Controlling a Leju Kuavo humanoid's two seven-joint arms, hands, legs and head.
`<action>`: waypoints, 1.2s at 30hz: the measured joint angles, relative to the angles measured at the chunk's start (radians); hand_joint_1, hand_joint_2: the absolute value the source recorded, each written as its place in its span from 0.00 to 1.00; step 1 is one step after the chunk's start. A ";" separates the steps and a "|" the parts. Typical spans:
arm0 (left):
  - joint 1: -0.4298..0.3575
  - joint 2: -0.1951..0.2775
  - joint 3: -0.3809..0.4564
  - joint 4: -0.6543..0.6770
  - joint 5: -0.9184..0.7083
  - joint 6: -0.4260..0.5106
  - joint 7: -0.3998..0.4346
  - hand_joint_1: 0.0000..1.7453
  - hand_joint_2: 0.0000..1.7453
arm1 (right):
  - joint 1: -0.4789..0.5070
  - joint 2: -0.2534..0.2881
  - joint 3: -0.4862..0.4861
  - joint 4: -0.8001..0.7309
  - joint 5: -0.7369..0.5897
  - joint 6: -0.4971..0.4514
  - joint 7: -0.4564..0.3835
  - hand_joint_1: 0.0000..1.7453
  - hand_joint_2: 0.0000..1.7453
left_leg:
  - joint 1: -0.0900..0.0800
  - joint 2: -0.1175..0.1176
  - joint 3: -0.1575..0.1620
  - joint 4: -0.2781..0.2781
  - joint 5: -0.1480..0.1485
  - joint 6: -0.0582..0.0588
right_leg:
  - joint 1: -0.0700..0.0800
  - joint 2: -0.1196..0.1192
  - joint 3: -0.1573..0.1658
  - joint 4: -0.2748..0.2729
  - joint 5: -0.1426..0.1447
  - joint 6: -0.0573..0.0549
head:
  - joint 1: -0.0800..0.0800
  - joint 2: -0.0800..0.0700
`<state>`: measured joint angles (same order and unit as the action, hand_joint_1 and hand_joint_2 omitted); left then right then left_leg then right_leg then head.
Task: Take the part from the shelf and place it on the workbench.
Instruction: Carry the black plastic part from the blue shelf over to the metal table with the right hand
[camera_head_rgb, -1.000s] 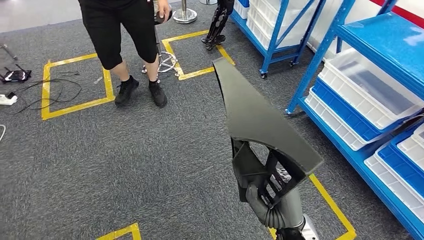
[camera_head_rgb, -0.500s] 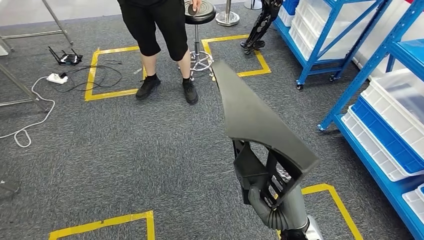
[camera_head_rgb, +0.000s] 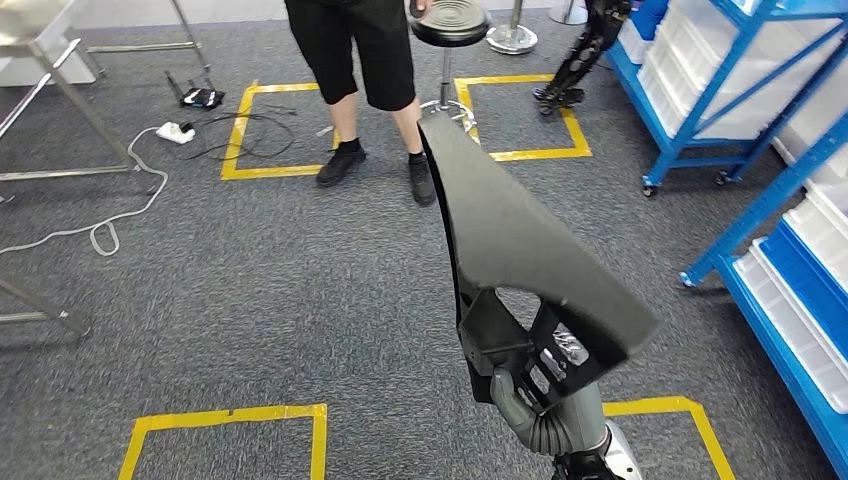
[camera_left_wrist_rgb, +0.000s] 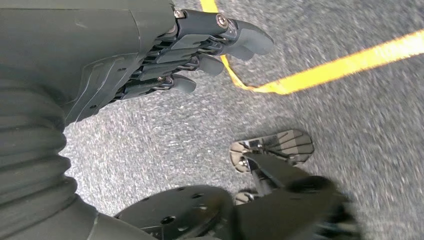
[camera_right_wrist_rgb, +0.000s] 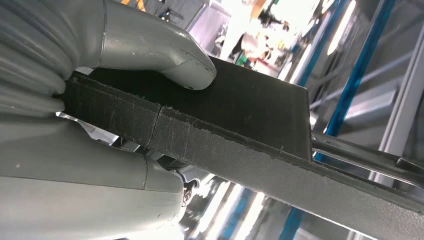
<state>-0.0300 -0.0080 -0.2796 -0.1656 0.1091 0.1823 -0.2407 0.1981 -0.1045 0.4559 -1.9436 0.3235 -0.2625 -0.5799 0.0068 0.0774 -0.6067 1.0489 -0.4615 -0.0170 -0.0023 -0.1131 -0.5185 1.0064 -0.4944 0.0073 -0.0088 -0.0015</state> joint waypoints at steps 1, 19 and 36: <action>0.000 0.000 0.000 0.000 0.000 0.000 0.000 0.00 1.00 | 0.000 0.000 0.000 0.000 0.000 0.000 0.000 1.00 1.00 | 0.000 0.000 0.000 0.000 0.000 0.000 | 0.000 0.000 0.000 0.000 0.000 0.000 | 0.000 0.000; 0.012 0.024 0.007 0.005 -0.014 0.093 -0.021 0.00 1.00 | 0.010 0.043 0.001 0.043 -0.048 0.005 -0.022 1.00 1.00 | -0.004 -0.176 -0.066 0.035 0.020 0.010 | -0.016 0.130 -0.007 -0.005 0.009 0.003 | 0.003 0.000; -0.004 0.015 0.008 0.001 -0.013 0.038 -0.080 0.00 1.00 | 0.019 0.048 -0.003 0.039 -0.031 -0.016 -0.024 1.00 1.00 | 0.004 -0.082 -0.023 -0.007 0.023 0.046 | -0.005 0.093 -0.066 0.156 -0.095 0.023 | 0.007 0.000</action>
<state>-0.0335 0.0069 -0.2721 -0.1643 0.0965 0.2204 -0.3209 0.2168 -0.0569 0.4524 -1.9050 0.2925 -0.2789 -0.6041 0.0107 -0.0050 -0.6301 1.0418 -0.4383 0.0294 -0.0070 -0.0205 -0.5841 1.1627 -0.5894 0.0307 -0.0016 -0.0015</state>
